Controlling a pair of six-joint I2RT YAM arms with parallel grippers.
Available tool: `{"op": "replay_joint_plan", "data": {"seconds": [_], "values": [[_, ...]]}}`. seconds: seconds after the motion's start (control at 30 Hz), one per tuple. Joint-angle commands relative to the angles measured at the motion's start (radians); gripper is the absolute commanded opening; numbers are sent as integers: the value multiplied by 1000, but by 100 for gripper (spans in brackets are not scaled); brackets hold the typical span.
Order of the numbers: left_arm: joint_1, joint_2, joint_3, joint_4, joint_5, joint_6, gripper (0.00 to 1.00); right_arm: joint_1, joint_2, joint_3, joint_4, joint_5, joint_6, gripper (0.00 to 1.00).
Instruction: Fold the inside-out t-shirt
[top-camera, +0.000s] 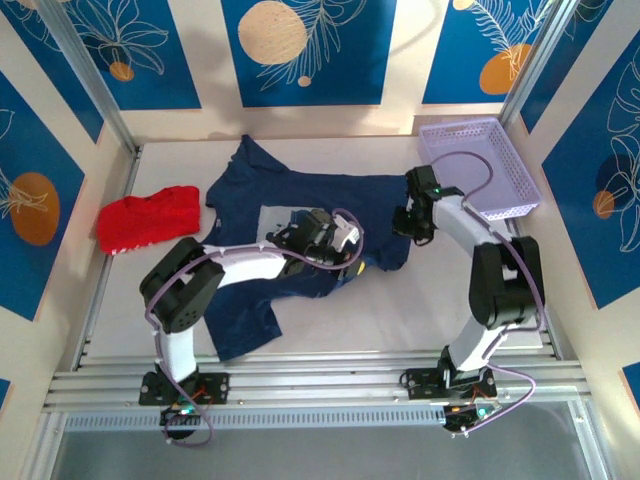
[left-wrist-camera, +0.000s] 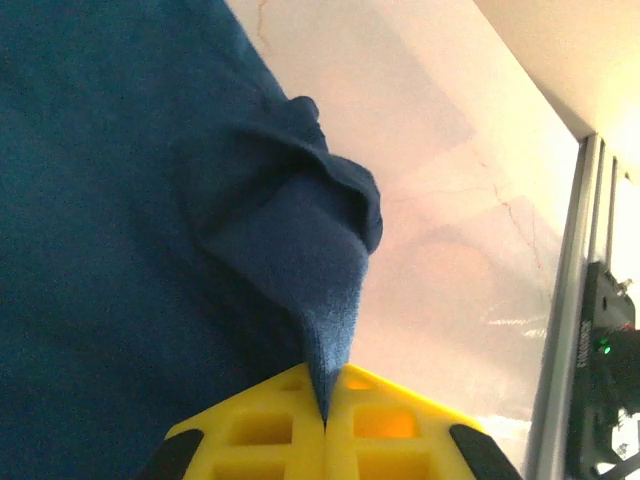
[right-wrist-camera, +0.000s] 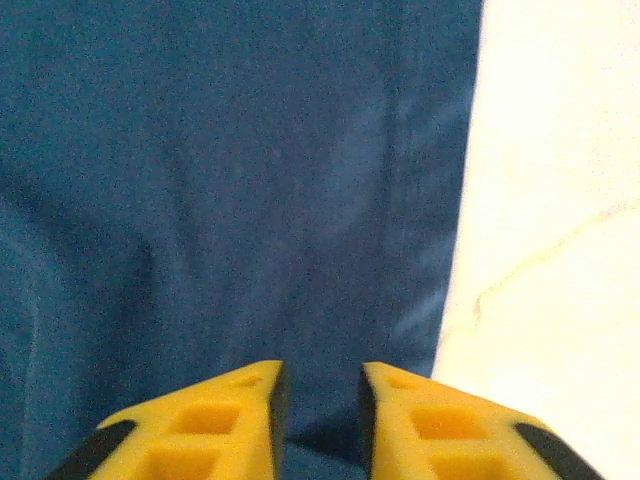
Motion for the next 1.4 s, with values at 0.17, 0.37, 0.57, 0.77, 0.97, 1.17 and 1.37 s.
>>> {"op": "replay_joint_plan", "data": {"seconds": [0.17,0.37,0.57,0.77,0.97,1.17,1.37], "values": [[40,66,32,1,50,-213,0,33,-169,-124,-53,-138,3,42],[40,85,51,-7,72,-226,0,118,-401,-342,36,-194,112,52],[40,85,60,-10,80,-225,0,189,-338,-352,108,-102,122,56],[39,81,60,-15,88,-218,0,209,-253,-346,169,-39,131,55],[40,71,49,-18,90,-214,0,186,-197,-328,139,92,115,44],[39,57,47,-31,82,-201,0,152,-216,-329,117,120,89,24],[39,58,43,-27,89,-201,0,128,-211,-312,123,82,57,5]]}}
